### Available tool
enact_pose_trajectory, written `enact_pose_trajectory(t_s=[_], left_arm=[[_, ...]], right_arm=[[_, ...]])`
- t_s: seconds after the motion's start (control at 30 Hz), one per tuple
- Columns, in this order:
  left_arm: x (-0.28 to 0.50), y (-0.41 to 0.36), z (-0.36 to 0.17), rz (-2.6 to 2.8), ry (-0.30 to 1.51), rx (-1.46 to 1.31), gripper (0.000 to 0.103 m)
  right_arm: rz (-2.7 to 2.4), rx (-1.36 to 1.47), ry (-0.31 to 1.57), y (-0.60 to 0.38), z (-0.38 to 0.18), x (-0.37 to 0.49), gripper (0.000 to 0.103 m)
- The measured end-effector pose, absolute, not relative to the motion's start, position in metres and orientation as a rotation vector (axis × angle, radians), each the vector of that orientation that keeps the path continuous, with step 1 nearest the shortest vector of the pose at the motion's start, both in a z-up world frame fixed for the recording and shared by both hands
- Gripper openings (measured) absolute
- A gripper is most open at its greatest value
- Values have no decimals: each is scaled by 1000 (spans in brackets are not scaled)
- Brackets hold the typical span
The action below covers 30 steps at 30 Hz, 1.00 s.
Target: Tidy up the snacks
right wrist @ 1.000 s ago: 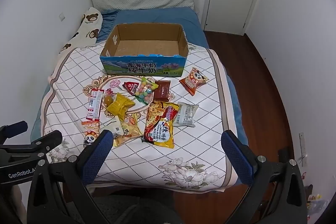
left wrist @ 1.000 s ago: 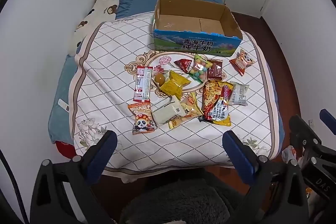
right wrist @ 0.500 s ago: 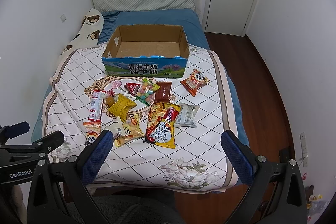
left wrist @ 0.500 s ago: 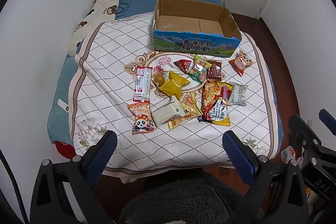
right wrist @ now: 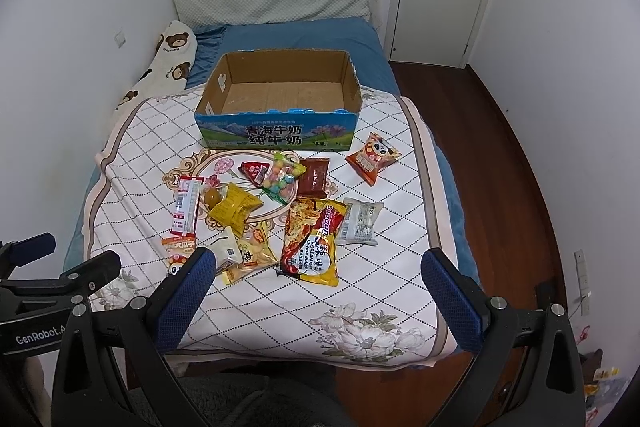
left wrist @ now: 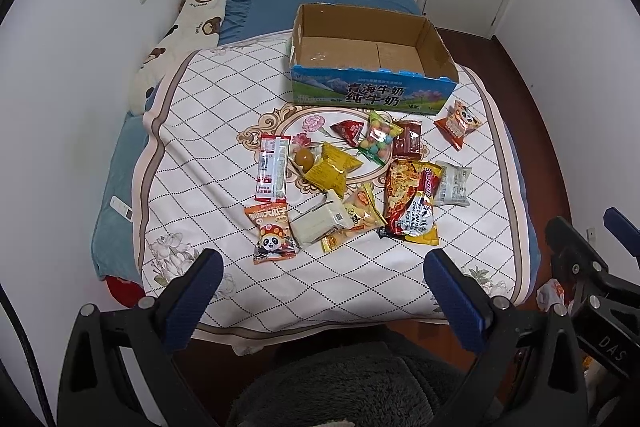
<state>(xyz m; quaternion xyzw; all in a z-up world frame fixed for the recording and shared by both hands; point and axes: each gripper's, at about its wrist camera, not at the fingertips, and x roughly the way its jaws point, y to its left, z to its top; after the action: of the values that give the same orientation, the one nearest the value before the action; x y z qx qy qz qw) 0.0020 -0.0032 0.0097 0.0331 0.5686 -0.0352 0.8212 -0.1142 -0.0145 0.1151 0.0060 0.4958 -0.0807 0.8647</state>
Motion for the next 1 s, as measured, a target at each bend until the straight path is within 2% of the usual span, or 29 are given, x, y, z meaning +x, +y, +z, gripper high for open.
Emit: enact_pose_trajectory(t_s=[1.0], left_arm=[[2,-9,18,-79,1183,65,103]], right_arm=[[-173,19,1006,-22,126,-115,103]])
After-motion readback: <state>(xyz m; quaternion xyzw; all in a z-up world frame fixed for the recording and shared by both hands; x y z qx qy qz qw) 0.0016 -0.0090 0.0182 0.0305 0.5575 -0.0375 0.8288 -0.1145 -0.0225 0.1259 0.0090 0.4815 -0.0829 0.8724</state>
